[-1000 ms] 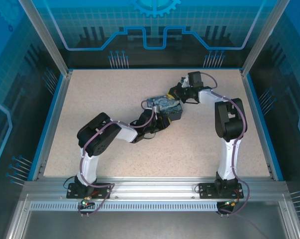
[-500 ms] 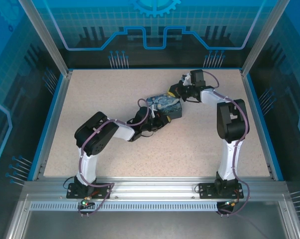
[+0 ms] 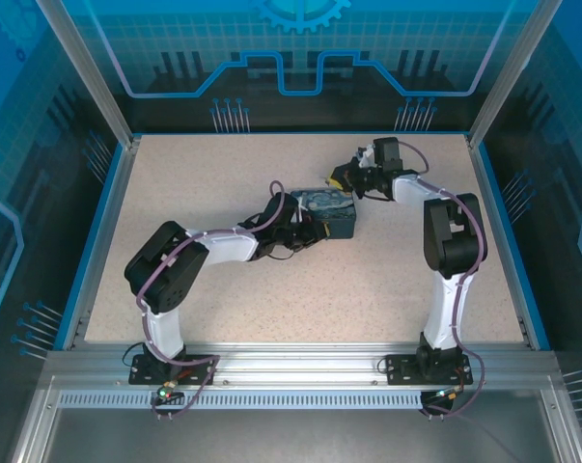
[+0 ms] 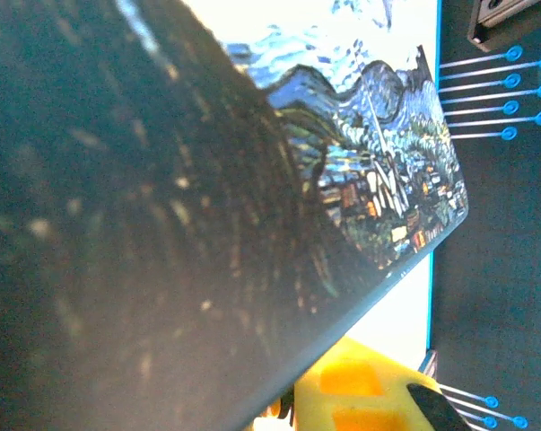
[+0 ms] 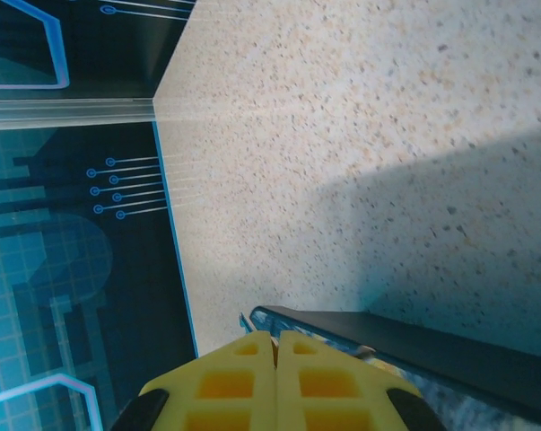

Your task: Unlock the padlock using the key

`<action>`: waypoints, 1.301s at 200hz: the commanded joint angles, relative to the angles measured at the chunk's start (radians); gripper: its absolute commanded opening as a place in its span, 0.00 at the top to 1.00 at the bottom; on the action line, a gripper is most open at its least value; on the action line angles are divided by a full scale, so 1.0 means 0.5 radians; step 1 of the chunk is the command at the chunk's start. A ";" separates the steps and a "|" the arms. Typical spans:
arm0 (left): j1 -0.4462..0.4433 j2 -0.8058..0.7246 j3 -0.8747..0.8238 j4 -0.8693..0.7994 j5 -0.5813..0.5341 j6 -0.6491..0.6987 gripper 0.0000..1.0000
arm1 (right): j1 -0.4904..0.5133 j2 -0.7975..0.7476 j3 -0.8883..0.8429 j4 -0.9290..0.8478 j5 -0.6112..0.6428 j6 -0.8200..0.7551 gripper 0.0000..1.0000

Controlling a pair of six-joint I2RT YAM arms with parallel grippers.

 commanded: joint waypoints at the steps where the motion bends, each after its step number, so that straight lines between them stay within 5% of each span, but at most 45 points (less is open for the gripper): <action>1: 0.015 -0.039 0.123 -0.307 0.142 0.188 1.00 | 0.029 -0.097 -0.088 0.099 -0.062 0.049 1.00; 68: 0.043 0.021 0.200 -0.407 0.362 0.244 1.00 | 0.008 -0.269 -0.192 0.154 -0.079 0.062 1.00; 110: 0.058 0.106 0.163 -0.179 0.504 0.092 1.00 | -0.017 -0.516 -0.328 0.150 -0.071 0.054 1.00; 176: 0.071 0.184 0.061 0.226 0.598 -0.213 1.00 | -0.051 -0.975 -0.823 0.217 -0.123 0.048 1.00; 260: 0.116 0.142 -0.030 0.308 0.534 -0.315 1.00 | -0.078 -1.647 -1.464 0.104 -0.115 -0.008 1.00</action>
